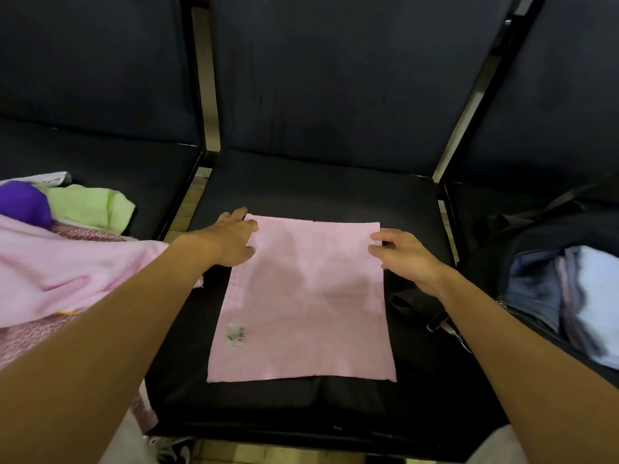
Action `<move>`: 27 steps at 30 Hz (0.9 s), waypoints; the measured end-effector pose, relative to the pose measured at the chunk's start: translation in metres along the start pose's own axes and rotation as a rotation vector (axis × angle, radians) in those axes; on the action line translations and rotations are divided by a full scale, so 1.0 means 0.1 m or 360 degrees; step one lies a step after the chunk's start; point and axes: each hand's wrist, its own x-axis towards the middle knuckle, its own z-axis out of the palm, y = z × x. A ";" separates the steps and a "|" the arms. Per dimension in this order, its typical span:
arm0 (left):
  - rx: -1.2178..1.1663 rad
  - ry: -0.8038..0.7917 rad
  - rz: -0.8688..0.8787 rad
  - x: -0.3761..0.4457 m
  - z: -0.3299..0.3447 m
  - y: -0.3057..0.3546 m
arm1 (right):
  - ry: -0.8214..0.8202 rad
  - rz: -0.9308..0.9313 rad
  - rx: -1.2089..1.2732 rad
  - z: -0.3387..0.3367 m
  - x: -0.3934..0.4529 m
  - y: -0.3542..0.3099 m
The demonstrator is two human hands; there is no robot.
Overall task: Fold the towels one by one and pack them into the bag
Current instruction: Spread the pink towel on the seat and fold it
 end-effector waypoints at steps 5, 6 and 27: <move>-0.0131 0.0016 0.0009 0.02 0.01 0.02 | -0.0054 0.0033 0.0140 0.00 0.03 0.05; -0.0138 0.0033 0.0010 0.02 0.01 0.02 | -0.0051 0.0034 0.0171 -0.01 0.04 0.06; -0.0389 0.0403 0.0055 0.00 -0.10 0.00 | 0.0173 -0.0081 0.0449 -0.01 0.01 -0.05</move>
